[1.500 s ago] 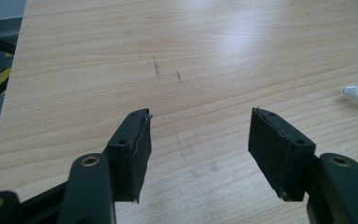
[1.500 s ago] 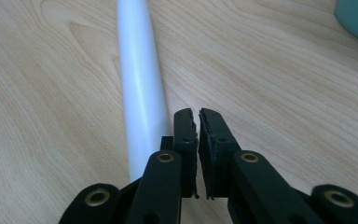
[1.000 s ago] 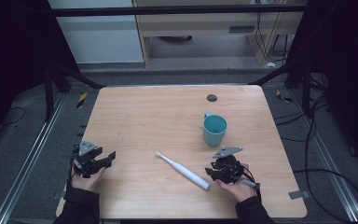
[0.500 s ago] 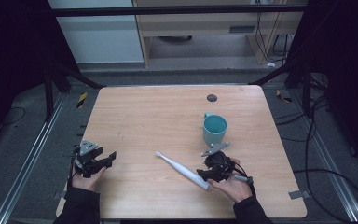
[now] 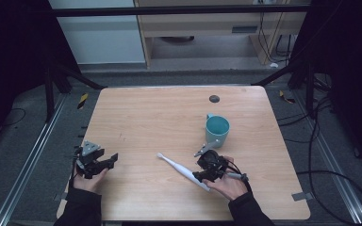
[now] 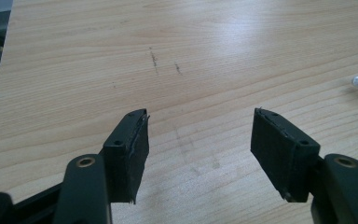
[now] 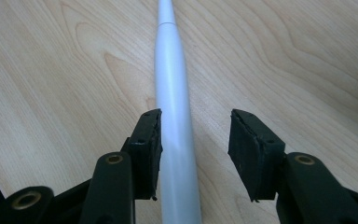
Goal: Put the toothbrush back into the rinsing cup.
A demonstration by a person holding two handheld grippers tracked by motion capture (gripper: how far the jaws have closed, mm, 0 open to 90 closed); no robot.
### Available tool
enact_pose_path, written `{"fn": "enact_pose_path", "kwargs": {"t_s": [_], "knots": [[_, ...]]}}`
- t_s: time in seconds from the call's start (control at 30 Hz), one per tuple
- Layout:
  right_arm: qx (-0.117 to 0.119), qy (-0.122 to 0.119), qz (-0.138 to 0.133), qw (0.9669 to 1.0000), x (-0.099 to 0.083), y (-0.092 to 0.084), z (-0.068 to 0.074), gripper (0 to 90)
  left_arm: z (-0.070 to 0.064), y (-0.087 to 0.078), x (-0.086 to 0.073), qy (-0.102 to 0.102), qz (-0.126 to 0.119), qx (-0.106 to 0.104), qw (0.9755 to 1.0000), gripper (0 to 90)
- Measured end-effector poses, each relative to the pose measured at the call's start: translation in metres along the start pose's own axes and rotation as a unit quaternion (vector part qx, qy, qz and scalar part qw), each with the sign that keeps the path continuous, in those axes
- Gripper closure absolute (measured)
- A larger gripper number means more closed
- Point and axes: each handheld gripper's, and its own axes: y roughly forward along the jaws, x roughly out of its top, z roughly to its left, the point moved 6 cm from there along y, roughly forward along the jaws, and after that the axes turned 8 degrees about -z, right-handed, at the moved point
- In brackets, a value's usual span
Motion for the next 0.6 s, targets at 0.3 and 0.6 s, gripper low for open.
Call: {"fn": "enact_pose_path", "kwargs": {"t_s": [0.3, 0.6], "knots": [[0.011, -0.014, 0.04, 0.999, 0.001, 0.015, 0.007, 55.3, -0.001, 0.0, 0.0, 0.003, 0.002, -0.003, 1.0, 36.3], [0.016, -0.021, 0.069, 0.9972, -0.001, 0.027, 0.01, 56.1, -0.001, 0.001, -0.001, 0.003, 0.004, -0.003, 1.0, 36.2]]}}
